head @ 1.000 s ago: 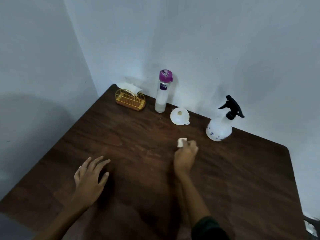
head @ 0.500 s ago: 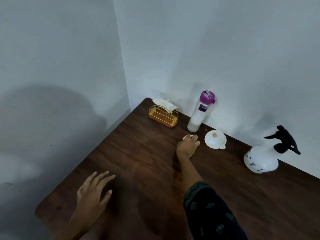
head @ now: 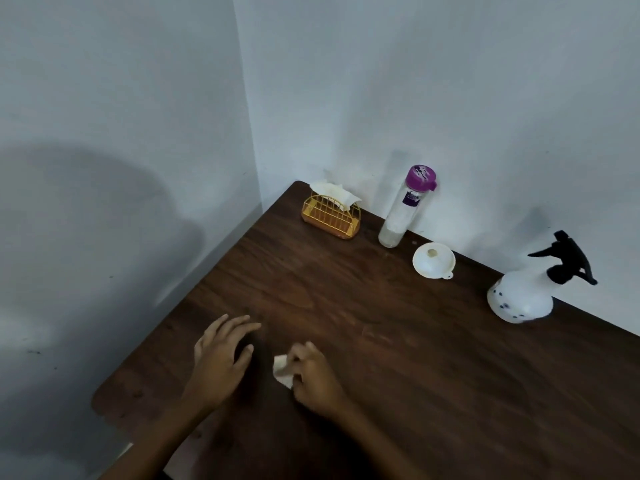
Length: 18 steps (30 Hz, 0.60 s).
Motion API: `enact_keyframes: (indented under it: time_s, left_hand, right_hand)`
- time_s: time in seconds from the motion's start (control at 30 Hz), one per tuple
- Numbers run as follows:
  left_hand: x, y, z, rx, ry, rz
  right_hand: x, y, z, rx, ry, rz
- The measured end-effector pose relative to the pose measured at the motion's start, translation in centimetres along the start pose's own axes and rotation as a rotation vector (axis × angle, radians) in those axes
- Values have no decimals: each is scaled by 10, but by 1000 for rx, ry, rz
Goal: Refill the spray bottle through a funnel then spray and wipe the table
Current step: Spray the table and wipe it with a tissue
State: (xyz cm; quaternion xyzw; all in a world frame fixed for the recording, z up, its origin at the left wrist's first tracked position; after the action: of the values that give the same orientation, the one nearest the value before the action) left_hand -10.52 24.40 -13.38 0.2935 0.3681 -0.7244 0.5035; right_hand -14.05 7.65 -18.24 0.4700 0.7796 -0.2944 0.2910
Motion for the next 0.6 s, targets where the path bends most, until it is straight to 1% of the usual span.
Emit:
enact_keyframes:
  time_s: [0.07, 0.23, 0.3, 0.37, 0.43, 0.5, 0.53, 0.57, 0.6]
  left_hand:
    - [9, -3, 7, 36, 7, -21]
    - [33, -7, 36, 122, -21, -63]
    - [43, -10, 52, 174, -53, -95]
    - [54, -14, 70, 239, -92, -153]
    - [65, -18, 88, 264, -174, -253]
    - [75, -26, 104, 259, -265, -363]
    - [81, -30, 111, 261, -298, -412]
    - [88, -34, 118, 265, -316, -461]
    - [97, -40, 123, 265, -326, -520]
  right_hand:
    - [0, -48, 10, -4, -16, 37]
    - [-27, -141, 68, 165, -5, 221]
    - [-42, -180, 95, 291, 24, 345]
    - [-50, -216, 112, 497, 75, 434]
    - [-48, -246, 112, 723, 96, 525]
    - [-35, -263, 92, 915, 79, 582]
    - [-24, -266, 77, 979, 82, 577]
    - [-14, -263, 62, 999, 98, 558]
    - [-4, -258, 49, 976, 122, 529]
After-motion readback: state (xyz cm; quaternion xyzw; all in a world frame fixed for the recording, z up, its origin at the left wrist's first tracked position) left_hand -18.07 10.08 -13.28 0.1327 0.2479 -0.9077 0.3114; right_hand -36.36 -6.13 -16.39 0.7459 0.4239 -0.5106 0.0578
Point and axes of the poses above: each hand's wrist, its own y-axis towards the middle knuckle, its own x-axis out of the palm, z = x × y, the point moved 4 cm from there along y, towards the middle knuckle, and after that the axes turned 6 degrees about -z, right-handed, at the moved point
